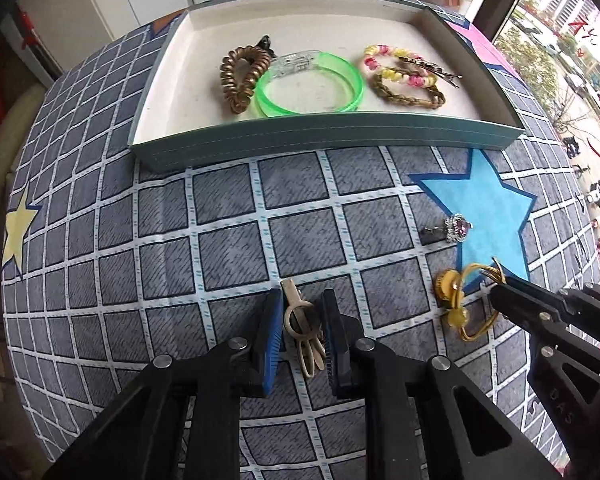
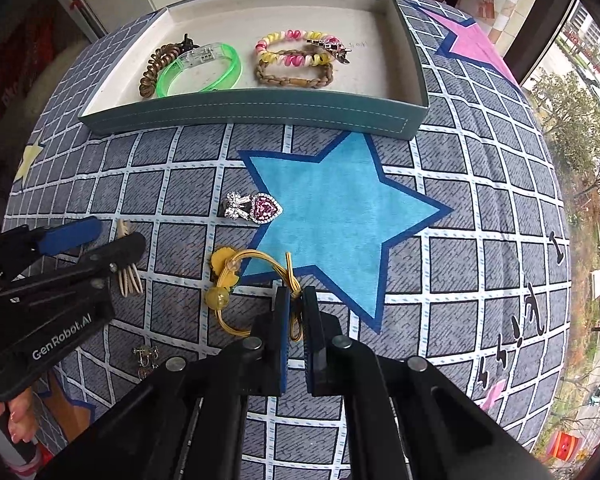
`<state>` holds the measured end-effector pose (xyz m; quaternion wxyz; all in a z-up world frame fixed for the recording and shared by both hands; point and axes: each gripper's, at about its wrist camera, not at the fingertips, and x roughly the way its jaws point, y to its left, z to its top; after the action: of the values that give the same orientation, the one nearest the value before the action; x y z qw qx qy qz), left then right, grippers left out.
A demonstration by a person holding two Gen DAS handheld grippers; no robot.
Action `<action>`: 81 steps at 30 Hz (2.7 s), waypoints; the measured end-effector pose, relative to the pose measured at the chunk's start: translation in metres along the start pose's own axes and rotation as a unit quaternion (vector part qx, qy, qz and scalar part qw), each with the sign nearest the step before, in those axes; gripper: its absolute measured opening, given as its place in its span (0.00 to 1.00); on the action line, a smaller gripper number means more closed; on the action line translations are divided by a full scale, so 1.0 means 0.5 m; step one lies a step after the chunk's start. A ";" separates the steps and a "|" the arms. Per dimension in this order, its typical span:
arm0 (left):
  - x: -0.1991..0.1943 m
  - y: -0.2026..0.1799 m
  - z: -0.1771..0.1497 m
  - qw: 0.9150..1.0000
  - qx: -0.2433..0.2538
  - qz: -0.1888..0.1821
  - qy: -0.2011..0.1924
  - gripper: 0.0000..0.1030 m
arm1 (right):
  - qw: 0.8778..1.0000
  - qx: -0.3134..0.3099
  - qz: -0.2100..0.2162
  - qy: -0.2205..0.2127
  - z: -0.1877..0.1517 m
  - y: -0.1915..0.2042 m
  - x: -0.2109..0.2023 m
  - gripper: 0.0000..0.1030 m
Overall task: Organize jewelry
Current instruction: 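Carry the bunny clip over the tray with the left tool while the right tool carries the yellow hair tie, then drop the bunny clip into the tray with the left tool while the right tool drops the hair tie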
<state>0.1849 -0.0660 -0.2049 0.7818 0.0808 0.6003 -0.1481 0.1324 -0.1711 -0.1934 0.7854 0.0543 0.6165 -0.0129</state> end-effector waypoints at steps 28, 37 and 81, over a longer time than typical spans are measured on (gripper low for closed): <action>-0.158 0.026 0.090 0.993 -0.039 -0.083 -0.076 0.30 | 0.993 0.042 0.088 -0.062 0.079 -0.121 -0.196 0.06; -0.182 0.050 0.170 0.991 -0.039 -0.079 -0.105 0.30 | 0.989 0.053 0.103 -0.094 0.175 -0.140 -0.231 0.06; 0.005 -0.029 0.351 0.996 0.023 0.029 -0.085 0.31 | 0.992 0.082 0.099 -0.016 0.374 -0.197 0.002 0.08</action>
<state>0.3416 -0.1333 -0.1600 0.8318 0.1039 0.5255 -0.1454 0.3048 -0.2880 -0.1575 0.7855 0.1786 0.5924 0.0137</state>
